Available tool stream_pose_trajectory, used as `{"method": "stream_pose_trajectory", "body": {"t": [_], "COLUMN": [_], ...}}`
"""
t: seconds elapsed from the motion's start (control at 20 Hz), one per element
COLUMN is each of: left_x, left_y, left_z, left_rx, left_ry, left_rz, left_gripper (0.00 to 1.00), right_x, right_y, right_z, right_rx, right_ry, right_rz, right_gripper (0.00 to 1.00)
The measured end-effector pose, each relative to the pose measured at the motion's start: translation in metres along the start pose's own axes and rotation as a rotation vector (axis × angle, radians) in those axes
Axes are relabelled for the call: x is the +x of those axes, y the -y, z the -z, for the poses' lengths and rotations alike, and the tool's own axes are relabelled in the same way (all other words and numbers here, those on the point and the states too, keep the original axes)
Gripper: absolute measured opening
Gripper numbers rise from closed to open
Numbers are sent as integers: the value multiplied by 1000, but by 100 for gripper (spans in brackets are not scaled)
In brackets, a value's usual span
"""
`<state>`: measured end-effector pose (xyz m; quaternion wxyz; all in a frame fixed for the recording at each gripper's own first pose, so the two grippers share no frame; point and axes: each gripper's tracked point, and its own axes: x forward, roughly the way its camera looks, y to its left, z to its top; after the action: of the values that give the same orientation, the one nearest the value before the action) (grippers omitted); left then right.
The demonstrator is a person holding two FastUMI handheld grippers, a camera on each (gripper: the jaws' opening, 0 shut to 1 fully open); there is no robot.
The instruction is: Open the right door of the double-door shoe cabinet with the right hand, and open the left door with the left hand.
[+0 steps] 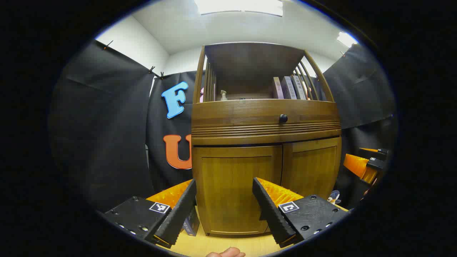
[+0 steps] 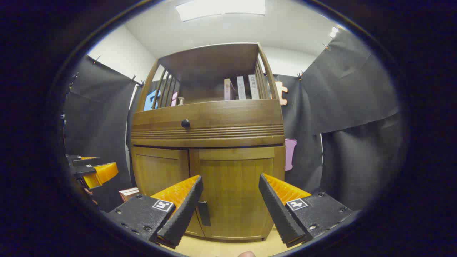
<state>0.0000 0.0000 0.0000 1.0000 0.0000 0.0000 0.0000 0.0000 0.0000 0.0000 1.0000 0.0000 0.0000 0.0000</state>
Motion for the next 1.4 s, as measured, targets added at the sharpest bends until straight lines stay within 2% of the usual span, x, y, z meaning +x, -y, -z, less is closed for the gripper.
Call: {"method": "stream_pose_trajectory", "body": {"t": [0.05,0.1,0.3,0.5,0.85,1.2,1.3,1.35,1.4], "left_x": [1,2,3,7,12,8,7,6,5], "left_y": [-1,-1,-8,-23,-30,-43,-50,-54,-58], "left_z": [-1,-2,-7,-8,-12,-3,1,2,2], "left_rx": [-6,-13,-21,32,4,27,21,20,22], "left_ry": [7,9,21,29,37,28,22,18,15], "left_rz": [-1,-1,-8,-26,-30,-42,-51,-58,-64], "left_gripper": [100,94,94,95,95,95,100,95,100], "right_x": [0,1,5,9,16,33,43,45,50], "right_y": [1,2,-4,-11,-18,-29,-34,-38,-41], "right_z": [0,-1,-2,-2,7,39,50,56,62], "right_rx": [-2,-7,-23,-32,-32,8,5,6,11], "right_ry": [3,3,6,7,-19,-77,-99,-109,-124], "right_rz": [4,6,3,-7,-10,-23,-24,-29,-33], "right_gripper": [100,98,98,98,98,100,100,100,100]}}
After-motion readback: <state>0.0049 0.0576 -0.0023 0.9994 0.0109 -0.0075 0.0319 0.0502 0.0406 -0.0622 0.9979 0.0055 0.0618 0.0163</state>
